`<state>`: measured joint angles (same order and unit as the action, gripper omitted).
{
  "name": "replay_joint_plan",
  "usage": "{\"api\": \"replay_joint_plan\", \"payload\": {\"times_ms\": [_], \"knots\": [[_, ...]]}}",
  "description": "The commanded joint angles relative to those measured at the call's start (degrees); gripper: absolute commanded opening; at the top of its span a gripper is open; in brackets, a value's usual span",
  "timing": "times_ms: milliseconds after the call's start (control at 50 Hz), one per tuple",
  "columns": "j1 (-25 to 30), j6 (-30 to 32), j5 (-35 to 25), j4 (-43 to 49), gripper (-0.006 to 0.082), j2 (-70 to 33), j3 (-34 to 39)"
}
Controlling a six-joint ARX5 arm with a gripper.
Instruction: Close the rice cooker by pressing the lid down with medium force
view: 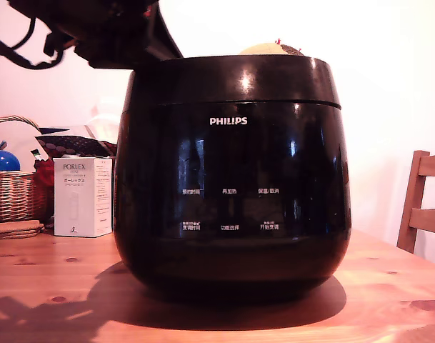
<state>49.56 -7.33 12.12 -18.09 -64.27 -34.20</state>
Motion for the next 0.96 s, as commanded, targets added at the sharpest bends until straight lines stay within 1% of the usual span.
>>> {"api": "replay_joint_plan", "payload": {"times_ms": [0,100,300,680,840,940], "knots": [[-1.8,2.0,-0.5,0.5,-0.0024,0.4,-0.9],[-4.4,4.4,-2.0,0.5,-0.0024,1.7,-2.6],[-11.2,6.3,-4.3,1.8,-0.0024,4.0,-3.6],[-27.7,7.4,-11.1,3.8,-0.0024,7.1,-3.6],[-33.4,7.4,-14.6,3.4,-0.0024,7.4,-3.6],[-36.0,7.3,-16.7,3.5,-0.0024,7.4,-3.6]]}}
